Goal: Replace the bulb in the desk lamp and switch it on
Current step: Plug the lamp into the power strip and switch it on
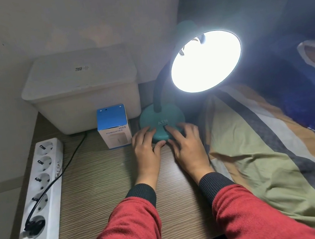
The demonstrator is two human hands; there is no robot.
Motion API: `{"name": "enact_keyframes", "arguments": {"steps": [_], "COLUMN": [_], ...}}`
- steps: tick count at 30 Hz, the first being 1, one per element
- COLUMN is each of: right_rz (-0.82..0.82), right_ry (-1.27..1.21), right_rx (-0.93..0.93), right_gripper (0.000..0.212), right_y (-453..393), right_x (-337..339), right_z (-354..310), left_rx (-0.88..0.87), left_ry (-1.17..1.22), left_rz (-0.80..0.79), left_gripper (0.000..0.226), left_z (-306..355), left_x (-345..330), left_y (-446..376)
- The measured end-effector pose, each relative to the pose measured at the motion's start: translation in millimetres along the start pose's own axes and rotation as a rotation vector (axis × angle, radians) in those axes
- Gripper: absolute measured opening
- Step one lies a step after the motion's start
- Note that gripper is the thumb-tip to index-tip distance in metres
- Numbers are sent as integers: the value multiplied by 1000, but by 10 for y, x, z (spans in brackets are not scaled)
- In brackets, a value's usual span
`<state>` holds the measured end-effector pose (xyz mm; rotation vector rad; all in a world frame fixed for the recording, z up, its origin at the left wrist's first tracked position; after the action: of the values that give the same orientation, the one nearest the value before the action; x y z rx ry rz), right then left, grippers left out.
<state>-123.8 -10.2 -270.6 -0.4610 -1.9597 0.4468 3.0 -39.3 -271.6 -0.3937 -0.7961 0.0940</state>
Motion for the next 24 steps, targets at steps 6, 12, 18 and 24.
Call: {"name": "enact_keyframes", "arguments": {"steps": [6,12,18,24], "right_rz": [-87,-288,-345,-558], "right_ry": [95,128,172,260], "right_rx": [-46,-118,-100,-90], "right_gripper": [47,58,57,63], "right_y": [-17,-245,-192,-233], "right_x": [46,167,227,372], "right_z": [-63,-164,-202,-273], "left_rx": [4,21,70,49], "left_ry": [5,27,37,-27], "left_rz": [14,-10,-29,-164], "left_gripper": [39,41,45,47], "left_z": [12,69,103,96], "left_x": [5,83,110,206], "left_y": [-2,67,81,26]}}
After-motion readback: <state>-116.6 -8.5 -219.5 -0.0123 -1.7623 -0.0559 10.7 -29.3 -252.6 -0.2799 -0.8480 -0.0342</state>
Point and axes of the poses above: each hand's wrist, its own y-axis away from the middle knuckle, its own x-axis out of the back of the hand, z = x × y, the point moved 1 cm from there along -y, towards the middle knuckle, and after that the axes turned 2 degrees about z, right-handed, at the moved point
